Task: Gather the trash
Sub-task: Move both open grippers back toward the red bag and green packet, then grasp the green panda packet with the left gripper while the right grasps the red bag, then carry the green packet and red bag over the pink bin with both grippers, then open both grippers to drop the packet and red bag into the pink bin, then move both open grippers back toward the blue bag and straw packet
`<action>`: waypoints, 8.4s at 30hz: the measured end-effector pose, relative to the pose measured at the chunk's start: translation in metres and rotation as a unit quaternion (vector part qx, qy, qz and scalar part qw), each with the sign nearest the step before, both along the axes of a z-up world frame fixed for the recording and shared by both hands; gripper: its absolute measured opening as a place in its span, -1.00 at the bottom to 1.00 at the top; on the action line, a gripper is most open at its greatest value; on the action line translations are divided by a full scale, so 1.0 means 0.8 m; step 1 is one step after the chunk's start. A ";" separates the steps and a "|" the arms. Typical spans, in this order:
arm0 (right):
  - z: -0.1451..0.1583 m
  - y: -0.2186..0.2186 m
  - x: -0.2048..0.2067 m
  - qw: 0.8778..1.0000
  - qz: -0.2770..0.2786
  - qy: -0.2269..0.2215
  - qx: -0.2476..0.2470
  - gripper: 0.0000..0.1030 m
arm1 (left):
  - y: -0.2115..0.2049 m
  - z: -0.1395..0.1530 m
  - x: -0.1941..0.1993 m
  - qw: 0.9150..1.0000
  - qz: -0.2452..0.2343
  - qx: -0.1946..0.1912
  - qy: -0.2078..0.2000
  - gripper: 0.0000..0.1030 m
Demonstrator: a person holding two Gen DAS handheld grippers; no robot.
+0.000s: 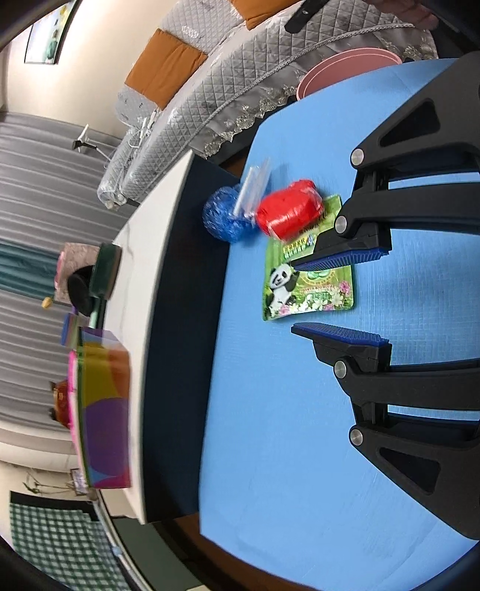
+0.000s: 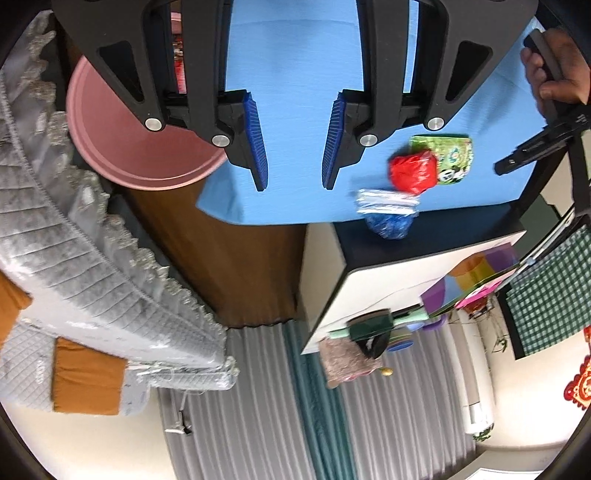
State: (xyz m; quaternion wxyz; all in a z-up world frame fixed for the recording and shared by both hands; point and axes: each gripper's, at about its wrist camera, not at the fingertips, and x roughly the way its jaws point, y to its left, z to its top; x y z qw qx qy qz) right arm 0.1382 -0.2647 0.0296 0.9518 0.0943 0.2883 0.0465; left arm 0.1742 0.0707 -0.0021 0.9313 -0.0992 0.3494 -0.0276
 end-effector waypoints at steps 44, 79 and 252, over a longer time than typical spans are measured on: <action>-0.097 0.200 0.148 0.981 0.159 0.115 0.005 0.40 | 0.001 -0.057 0.066 0.996 -0.040 -0.056 0.049 -0.54; 0.044 0.074 -0.032 0.997 0.073 0.023 -0.004 0.39 | -0.038 0.101 -0.052 0.991 -0.085 0.011 -0.100 -1.00; -0.033 0.009 0.054 0.999 0.028 0.024 0.037 -0.47 | -0.044 -0.009 0.050 1.000 -0.010 -0.021 -0.019 -0.64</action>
